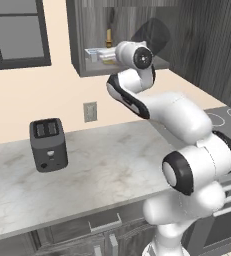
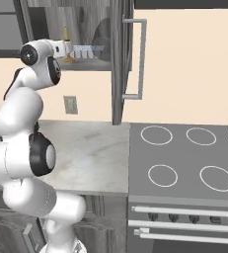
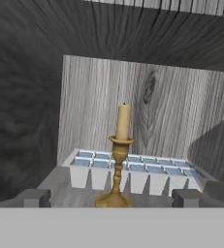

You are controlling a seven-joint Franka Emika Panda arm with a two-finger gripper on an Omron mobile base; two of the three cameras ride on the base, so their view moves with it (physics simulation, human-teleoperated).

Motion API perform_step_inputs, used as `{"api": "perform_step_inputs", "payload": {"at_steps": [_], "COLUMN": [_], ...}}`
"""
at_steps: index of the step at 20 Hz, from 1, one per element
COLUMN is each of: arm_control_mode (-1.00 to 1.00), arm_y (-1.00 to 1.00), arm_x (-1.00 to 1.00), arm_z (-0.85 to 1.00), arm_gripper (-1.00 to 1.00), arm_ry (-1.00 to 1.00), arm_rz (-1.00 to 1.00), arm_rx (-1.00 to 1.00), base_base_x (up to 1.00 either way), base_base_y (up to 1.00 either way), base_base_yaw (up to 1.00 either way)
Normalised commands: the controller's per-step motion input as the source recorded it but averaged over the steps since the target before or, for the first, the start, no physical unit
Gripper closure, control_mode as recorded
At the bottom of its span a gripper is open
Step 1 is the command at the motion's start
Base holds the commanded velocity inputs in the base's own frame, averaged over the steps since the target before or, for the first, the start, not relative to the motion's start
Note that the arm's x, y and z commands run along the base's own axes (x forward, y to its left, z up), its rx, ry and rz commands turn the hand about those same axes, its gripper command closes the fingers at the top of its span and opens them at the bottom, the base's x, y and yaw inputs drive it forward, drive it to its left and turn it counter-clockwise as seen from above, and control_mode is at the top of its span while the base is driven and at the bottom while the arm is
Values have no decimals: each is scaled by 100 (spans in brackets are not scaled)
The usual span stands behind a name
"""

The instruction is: Pick the candle and jar from the dining table and place them in the open cabinet. Close the cabinet after placing the objects.

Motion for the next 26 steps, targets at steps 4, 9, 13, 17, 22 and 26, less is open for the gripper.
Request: {"api": "perform_step_inputs", "payload": {"at_steps": [4, 9, 13, 17, 22, 26], "arm_control_mode": [-100, -100, -100, -100, -100, -100], "arm_y": [-4, -16, -22, -22, -18, -8], "arm_x": [-70, -71, -70, -72, -82, -88], "arm_z": [0, 6, 1, 0, -9, -19], "arm_gripper": [-100, -100, -100, -100, -100, -100], "arm_ry": [0, 5, 15, 14, 4, 0], "arm_rz": [-3, -3, -4, -2, -2, -2], "arm_rx": [0, 3, 8, 7, 3, 3], "base_base_x": [0, 0, 0, 0, 0, 0], "base_base_y": [0, 0, 0, 0, 0, 0], "base_base_yaw": [0, 0, 0, 0, 0, 0]}}
